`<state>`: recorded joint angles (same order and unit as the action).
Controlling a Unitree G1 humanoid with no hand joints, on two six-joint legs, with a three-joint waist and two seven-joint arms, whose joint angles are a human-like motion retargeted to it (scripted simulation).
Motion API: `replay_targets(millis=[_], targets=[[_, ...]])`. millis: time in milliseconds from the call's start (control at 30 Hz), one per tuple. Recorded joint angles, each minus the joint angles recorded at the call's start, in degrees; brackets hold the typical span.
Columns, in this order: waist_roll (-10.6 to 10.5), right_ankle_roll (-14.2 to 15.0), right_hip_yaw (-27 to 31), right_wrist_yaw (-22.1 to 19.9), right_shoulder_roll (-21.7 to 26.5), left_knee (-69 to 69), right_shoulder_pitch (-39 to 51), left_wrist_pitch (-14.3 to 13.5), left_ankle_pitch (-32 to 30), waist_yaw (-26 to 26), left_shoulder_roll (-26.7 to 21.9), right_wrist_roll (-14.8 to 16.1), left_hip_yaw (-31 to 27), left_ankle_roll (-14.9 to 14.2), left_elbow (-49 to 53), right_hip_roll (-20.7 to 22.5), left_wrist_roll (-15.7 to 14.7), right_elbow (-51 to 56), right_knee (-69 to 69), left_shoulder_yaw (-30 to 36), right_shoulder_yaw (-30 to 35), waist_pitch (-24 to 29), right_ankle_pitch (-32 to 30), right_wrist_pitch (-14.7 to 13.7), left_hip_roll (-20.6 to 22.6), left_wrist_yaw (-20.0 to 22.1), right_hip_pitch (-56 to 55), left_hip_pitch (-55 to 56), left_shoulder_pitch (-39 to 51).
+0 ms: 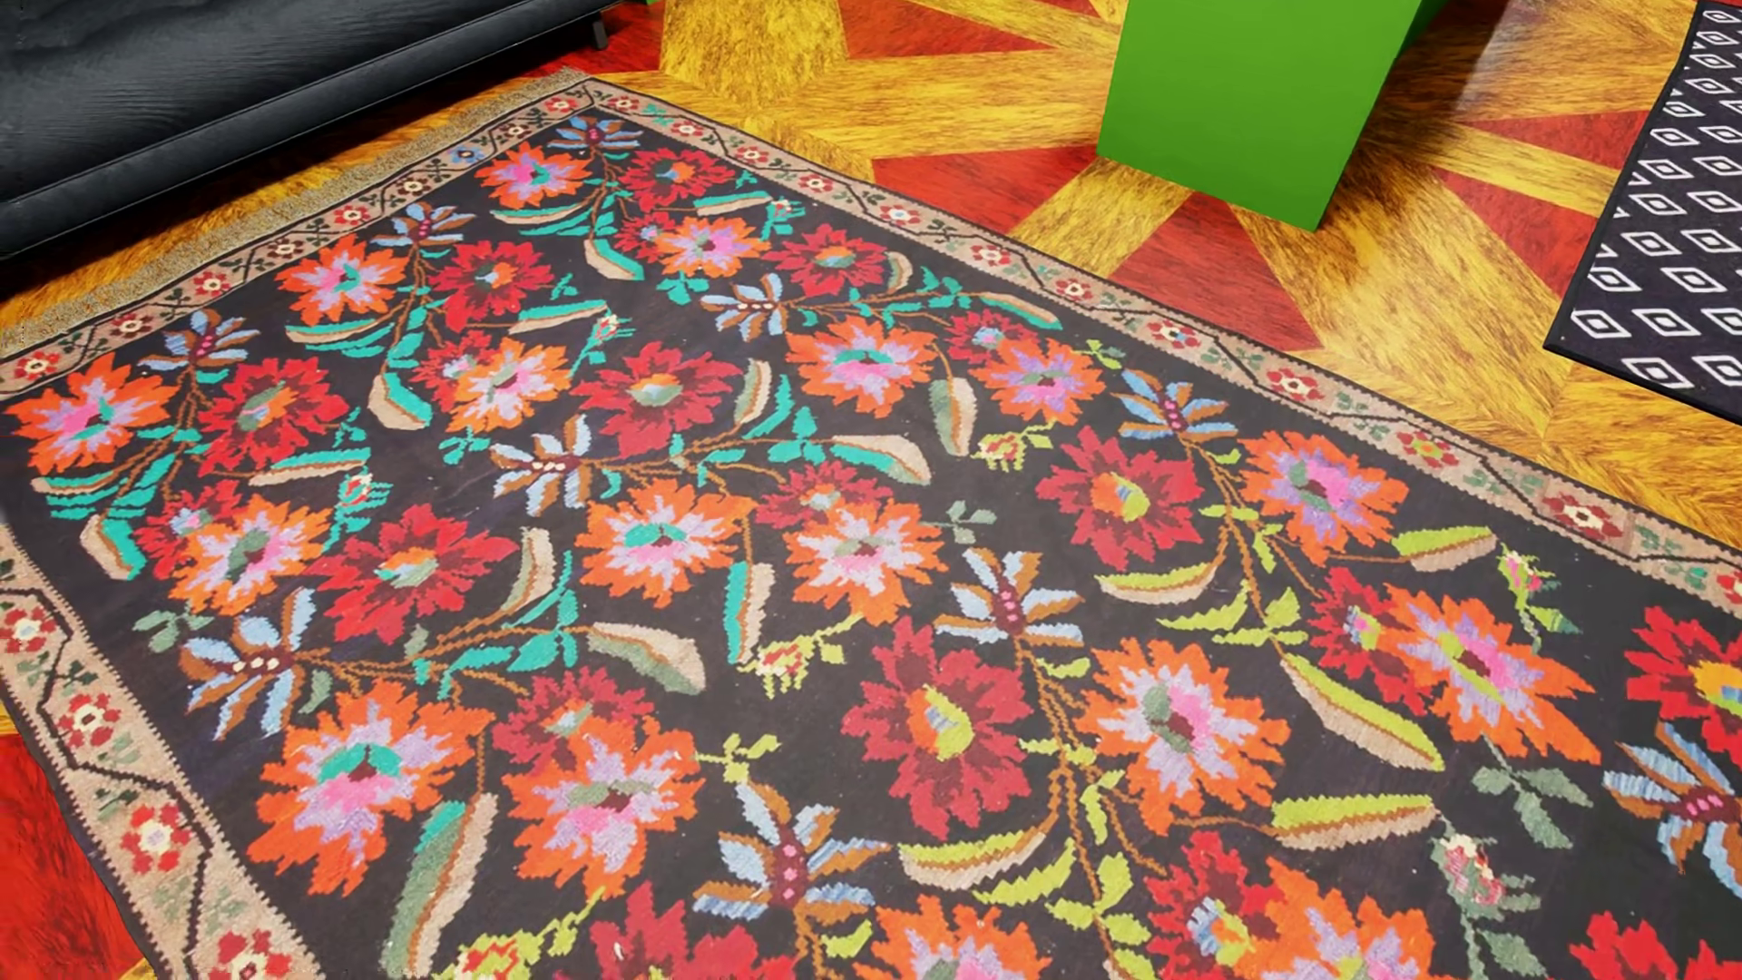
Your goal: Walk around plant
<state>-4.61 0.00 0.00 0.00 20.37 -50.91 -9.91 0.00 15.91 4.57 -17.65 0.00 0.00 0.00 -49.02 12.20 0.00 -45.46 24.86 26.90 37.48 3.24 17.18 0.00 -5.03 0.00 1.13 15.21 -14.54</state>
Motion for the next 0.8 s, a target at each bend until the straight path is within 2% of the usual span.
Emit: replay_targets(millis=[33, 133, 233, 300, 333, 367, 400, 433, 467, 500, 533, 567, 600, 633, 700, 733, 767, 800], targets=[[0.7, 0.0, 0.0, 0.0, 0.4, -2.8, 0.7, 0.0, 0.0, 2.3, -0.1, 0.0, 0.0, 0.0, -0.3, -1.0, 0.0, -0.2, -0.3, 0.2, 0.8, 0.0, 1.3, 0.0, 0.0, 0.0, 1.2, 2.9, -1.0], [2.6, 0.0, 0.0, 0.0, -0.5, 2.5, 3.9, 0.0, -3.8, 6.9, -1.3, 0.0, 0.0, 0.0, -2.0, -2.7, 0.0, -1.7, -1.5, 0.8, -1.1, 0.8, 5.3, 0.0, -0.2, 0.0, 4.7, 10.9, -2.8], [2.6, 0.0, 0.0, 0.0, -0.6, 9.6, 6.1, 0.0, -8.8, 8.2, -1.3, 0.0, 0.0, 0.0, -6.1, -3.0, 0.0, -1.8, -2.3, 0.5, -1.8, 2.1, 11.6, 0.0, -0.9, 0.0, 12.2, 16.0, -3.8], [2.7, 0.0, 0.0, 0.0, -0.6, 11.8, 7.3, 0.0, -8.9, 9.9, -1.4, 0.0, 0.0, 0.0, -8.0, -3.3, 0.0, -3.4, -2.7, 0.0, -1.1, 2.5, 12.5, 0.0, -1.2, 0.0, 16.4, 17.8, -4.0], [2.9, 0.0, 0.0, 0.0, -0.6, 10.0, 7.4, 0.0, -8.3, 11.7, -1.5, 0.0, 0.0, 0.0, -8.4, -3.5, 0.0, -4.1, -3.2, 0.3, -0.1, 2.1, 11.3, 0.0, -2.1, 0.0, 17.9, 18.5, -3.9], [3.5, 0.0, 0.0, 0.0, 0.1, 7.7, 6.4, 0.0, -7.9, 12.6, -1.5, 0.0, 0.0, 0.0, -8.9, -4.9, 0.0, -3.1, -2.3, 0.7, 1.7, 1.6, 9.5, 0.0, -0.8, 0.0, 18.7, 19.4, -4.0], [4.2, 0.0, 0.0, 0.0, -1.2, 3.6, 5.4, 0.0, -6.1, 13.9, -1.5, 0.0, 0.0, 0.0, -9.2, -6.4, 0.0, -5.3, -0.1, 0.5, -0.3, 0.9, 5.7, 0.0, -0.1, 0.0, 18.0, 20.5, -4.2], [5.0, 0.0, 0.0, 0.0, -1.1, 1.0, 4.5, 0.0, -4.1, 14.2, -2.1, 0.0, 0.0, 0.0, -8.7, -7.4, 0.0, -6.0, 3.6, 1.1, 2.7, 0.9, -0.3, 0.0, 0.6, 0.0, 18.1, 18.8, -4.5], [4.9, 0.0, 0.0, 0.0, -0.9, -0.5, 2.7, 0.0, -1.9, 13.8, -1.6, 0.0, 0.0, 0.0, -9.9, -8.1, 0.0, -5.9, 10.1, 2.0, 2.8, 0.5, -9.7, 0.0, 1.3, 0.0, 15.8, 16.9, -3.6], [4.3, 0.0, 0.0, 0.0, -0.8, -0.8, 1.4, 0.0, 0.4, 12.6, -1.3, 0.0, 0.0, 0.0, -9.8, -8.5, 0.0, -6.5, 20.7, 1.6, 3.4, -0.1, -18.5, 0.0, 1.5, 0.0, 10.4, 14.4, -3.5], [4.7, 0.0, 0.0, 0.0, -1.2, 0.1, 0.7, 0.0, 2.3, 11.1, -1.2, 0.0, 0.0, 0.0, -8.5, -9.9, 0.0, -6.5, 32.9, 0.6, 3.5, 1.7, -23.1, 0.0, 3.6, 0.0, 5.0, 9.9, -2.8], [4.5, 0.0, 0.0, 0.0, -0.8, 1.8, -0.6, 0.0, 3.6, 7.2, -0.7, 0.0, 0.0, 0.0, -7.2, -10.0, 0.0, -5.7, 43.9, 0.6, 2.6, 2.6, -22.7, 0.0, 5.2, 0.0, -1.3, 6.0, -2.1], [3.4, 0.0, 0.0, 0.0, -0.5, 4.5, -1.4, 0.0, 4.2, 4.3, -1.0, 0.0, 0.0, 0.0, -6.1, -9.0, 0.0, -6.3, 50.0, 1.3, 3.6, 3.2, -21.6, 0.0, 5.0, 0.0, -6.6, 0.7, -1.4], [2.5, 0.0, 0.0, 0.0, -0.9, 7.6, -2.7, 0.0, 4.4, 0.9, -1.1, 0.0, 0.0, 0.0, -4.0, -8.0, 0.0, -6.7, 50.4, 1.0, 2.1, 3.1, -21.8, 0.0, 4.6, 0.0, -12.6, -3.9, -0.9], [1.0, 0.0, 0.0, 0.0, -0.4, 15.1, -5.4, 0.0, 3.5, -6.6, -1.2, 0.0, 0.0, 0.0, -0.3, -6.7, 0.0, -4.6, 35.4, 0.1, -1.0, 4.0, -27.3, 0.0, 4.4, 0.0, -20.4, -14.2, 0.3], [0.6, 0.0, 0.0, 0.0, 0.2, 18.5, -5.7, 0.0, 3.1, -8.8, -2.2, 0.0, 0.0, 0.0, 1.6, -6.0, 0.0, -4.8, 24.5, 0.3, 0.9, 3.9, -29.9, 0.0, 4.0, 0.0, -23.5, -18.5, 1.4], [0.6, 0.0, 0.0, 0.0, 0.5, 20.8, -6.7, 0.0, 3.7, -10.6, -2.9, 0.0, 0.0, 0.0, 3.2, -5.8, 0.0, -4.3, 14.1, 0.1, 0.7, 3.7, -28.6, 0.0, 3.8, 0.0, -25.6, -22.6, 2.6], [0.6, 0.0, 0.0, 0.0, 0.4, 22.6, -7.2, 0.0, 4.7, -12.3, -3.6, 0.0, 0.0, 0.0, 4.7, -5.9, 0.0, -4.3, 5.4, -0.3, 0.1, 3.2, -20.5, 0.0, 3.8, 0.0, -27.3, -26.1, 3.7]])
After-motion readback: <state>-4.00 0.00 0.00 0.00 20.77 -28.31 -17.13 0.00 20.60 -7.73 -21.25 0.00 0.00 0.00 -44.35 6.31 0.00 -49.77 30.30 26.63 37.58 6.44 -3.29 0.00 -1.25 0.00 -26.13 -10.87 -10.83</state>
